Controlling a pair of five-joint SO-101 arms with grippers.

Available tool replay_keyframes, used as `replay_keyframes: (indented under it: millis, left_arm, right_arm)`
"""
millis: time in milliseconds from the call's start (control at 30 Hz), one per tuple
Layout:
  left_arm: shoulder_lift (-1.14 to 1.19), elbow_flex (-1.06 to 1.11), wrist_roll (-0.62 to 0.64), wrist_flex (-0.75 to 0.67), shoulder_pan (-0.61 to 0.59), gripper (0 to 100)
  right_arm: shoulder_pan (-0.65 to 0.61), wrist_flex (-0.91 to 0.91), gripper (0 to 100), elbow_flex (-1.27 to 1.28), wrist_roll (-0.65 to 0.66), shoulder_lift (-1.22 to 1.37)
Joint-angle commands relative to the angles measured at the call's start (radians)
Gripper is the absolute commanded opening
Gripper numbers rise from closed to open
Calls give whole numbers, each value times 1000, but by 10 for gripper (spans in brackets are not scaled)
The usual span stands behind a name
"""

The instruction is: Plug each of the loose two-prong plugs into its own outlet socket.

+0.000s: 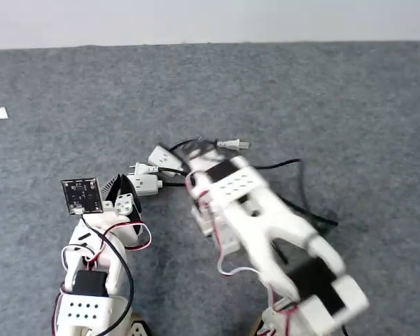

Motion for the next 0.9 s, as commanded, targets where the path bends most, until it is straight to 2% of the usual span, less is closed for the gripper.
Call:
replay_keyframes:
  millis: [0,100,200,300,400,567,867]
  left_arm:
    - [-6,-4,-6,0,0,13]
    - [-5,-4,-6,2,2,13]
    - [-5,-7,-6,38,2,13]
    - [-5,-10,-6,60,2,13]
    - [-5,-10,-6,63,3,13]
    - [-3,-12,-8,92,3,13]
    - [-3,-31,-8,157,2,15]
  right_arm:
    - [145,111,8,-54,78,-272]
    - [367,176,8,-52,126,-449]
    - [656,182,8,-17,183,-556]
    - [920,111,8,34,261,-573]
    - [1118,-19,8,100,316,-538]
    - [1322,-193,8,107,396,-386]
    - [1512,-526,9,107,407,-108]
